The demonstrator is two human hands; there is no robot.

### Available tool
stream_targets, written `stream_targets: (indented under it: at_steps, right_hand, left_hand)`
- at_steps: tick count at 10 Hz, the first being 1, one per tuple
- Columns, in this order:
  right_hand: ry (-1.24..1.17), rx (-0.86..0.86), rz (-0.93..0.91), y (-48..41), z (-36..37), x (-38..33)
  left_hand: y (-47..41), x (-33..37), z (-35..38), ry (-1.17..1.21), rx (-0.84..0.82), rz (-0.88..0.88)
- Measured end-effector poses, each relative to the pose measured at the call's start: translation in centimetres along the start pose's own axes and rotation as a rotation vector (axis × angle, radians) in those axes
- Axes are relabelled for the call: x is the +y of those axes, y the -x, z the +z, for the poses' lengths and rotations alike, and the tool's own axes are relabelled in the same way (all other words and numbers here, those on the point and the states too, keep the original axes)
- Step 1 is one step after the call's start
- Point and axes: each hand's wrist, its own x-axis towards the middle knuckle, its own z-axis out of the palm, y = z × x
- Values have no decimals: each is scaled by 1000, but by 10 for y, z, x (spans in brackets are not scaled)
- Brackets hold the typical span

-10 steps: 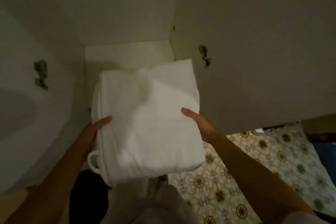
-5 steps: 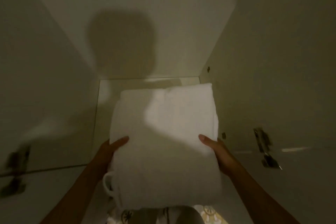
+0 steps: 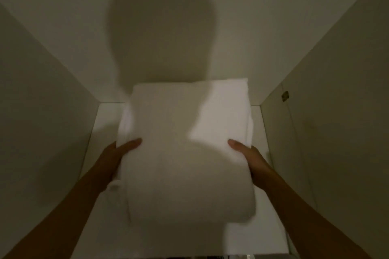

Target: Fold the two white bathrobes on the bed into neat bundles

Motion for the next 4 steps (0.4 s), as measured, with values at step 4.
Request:
stream_targets:
  at_steps: [4]
  right_hand:
    - [396, 320, -202, 28, 40, -20]
  left_hand:
    - [2, 11, -33, -325, 306, 186]
